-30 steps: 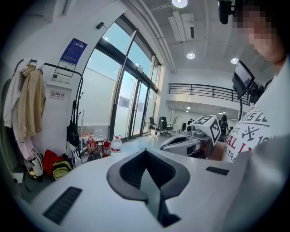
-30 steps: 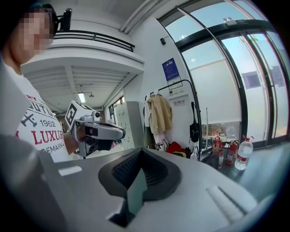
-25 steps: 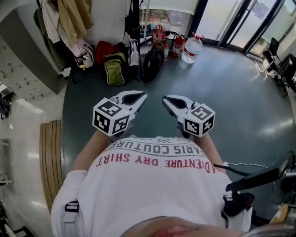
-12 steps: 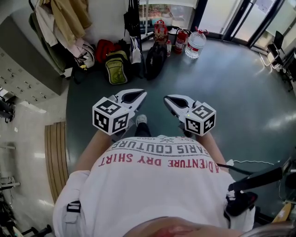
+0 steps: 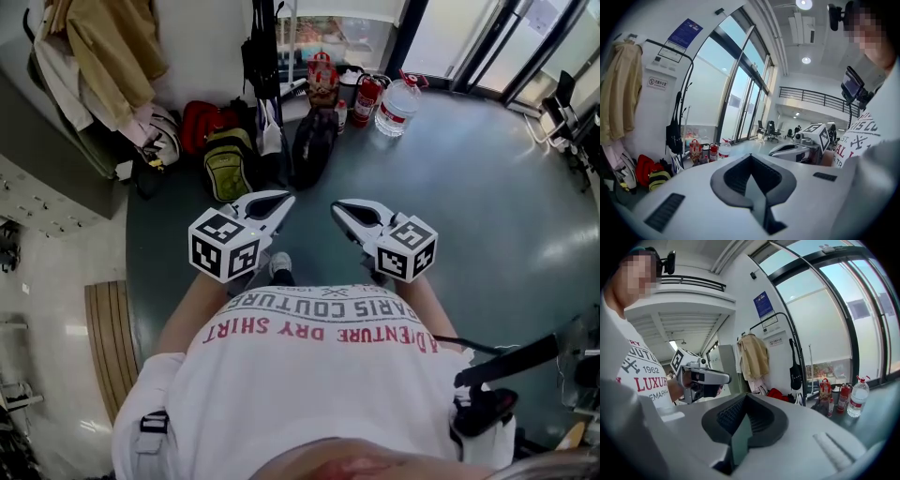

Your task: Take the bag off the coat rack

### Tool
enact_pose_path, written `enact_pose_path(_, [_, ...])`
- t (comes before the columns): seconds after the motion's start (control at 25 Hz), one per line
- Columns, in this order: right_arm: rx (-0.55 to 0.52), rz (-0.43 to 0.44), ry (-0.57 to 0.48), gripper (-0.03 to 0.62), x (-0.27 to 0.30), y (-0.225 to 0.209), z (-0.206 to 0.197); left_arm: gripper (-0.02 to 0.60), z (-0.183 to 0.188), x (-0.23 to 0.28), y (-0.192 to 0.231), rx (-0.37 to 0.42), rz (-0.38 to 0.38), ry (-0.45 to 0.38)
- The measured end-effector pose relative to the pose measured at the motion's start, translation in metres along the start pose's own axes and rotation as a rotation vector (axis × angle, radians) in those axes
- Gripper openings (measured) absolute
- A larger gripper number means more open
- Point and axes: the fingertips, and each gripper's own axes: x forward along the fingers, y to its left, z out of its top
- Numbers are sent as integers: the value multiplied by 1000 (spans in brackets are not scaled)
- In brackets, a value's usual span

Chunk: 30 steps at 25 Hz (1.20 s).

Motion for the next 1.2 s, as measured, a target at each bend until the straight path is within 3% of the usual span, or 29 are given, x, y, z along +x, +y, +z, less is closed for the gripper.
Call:
enact_pose_path(0.24, [-36,-2,33,3,127,-92,79,2,77,27,160,-27,48,-52])
enact_pose_path(0.4, [-70,-2,-3,3,190,-131,133,2,125,31,241,-8,83,-84])
enact_pose_path(0.52, [-79,2,-16,3,219,-151,157,2,150,37,277,-7,98,-98])
enact_pose_path(0.8, [-69,69,-30,3,289,-179,177,2,160,61,348,-37,114,-82])
enact_pose_path(1.2, [-39,126,8,2,386,-282,225,2,203,113,461,-78,216,-71])
